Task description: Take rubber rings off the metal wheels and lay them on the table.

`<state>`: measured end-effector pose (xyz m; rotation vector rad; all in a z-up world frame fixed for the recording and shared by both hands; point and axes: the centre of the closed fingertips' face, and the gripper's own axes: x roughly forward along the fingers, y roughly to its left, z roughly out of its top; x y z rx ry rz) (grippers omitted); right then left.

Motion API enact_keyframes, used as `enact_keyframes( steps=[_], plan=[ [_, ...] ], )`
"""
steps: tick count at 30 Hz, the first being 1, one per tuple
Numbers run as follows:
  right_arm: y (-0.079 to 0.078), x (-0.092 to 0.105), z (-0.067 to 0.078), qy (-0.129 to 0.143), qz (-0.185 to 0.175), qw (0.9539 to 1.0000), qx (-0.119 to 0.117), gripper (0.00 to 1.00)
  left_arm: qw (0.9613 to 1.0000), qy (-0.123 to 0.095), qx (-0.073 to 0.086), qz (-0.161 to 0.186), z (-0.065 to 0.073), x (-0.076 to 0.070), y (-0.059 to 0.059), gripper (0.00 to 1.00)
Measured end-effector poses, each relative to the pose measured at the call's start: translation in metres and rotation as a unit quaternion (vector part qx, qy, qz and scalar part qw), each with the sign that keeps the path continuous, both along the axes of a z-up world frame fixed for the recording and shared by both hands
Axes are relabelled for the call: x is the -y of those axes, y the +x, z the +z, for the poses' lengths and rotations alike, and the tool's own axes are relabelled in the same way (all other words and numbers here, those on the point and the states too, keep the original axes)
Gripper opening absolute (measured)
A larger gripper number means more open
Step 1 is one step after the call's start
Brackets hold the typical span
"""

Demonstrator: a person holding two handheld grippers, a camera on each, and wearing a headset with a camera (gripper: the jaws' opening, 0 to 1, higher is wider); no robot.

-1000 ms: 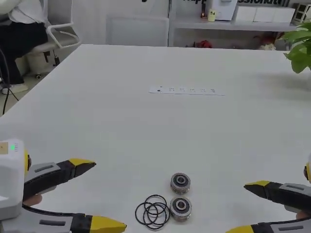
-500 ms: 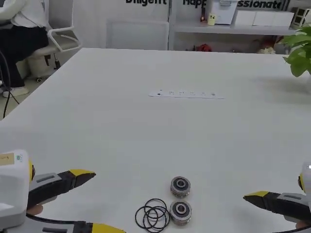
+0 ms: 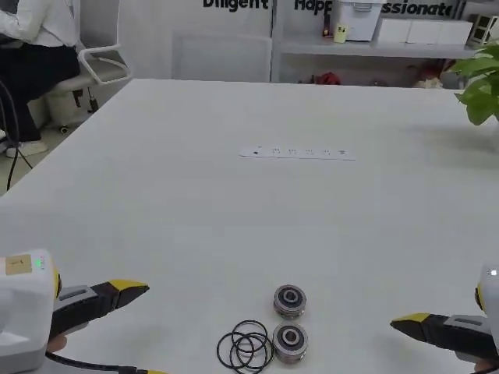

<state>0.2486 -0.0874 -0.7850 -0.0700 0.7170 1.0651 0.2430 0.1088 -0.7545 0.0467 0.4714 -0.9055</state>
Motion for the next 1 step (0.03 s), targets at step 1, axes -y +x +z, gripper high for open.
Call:
enact_keyframes(
  steps=[1],
  plan=[
    [0.0001, 0.0003, -0.0004, -0.001, 0.000, 1.0000, 0.000, 0.89, 1.0000, 0.000, 0.000, 0.000, -0.0003, -0.0001, 0.0000, 0.94]
  ],
)
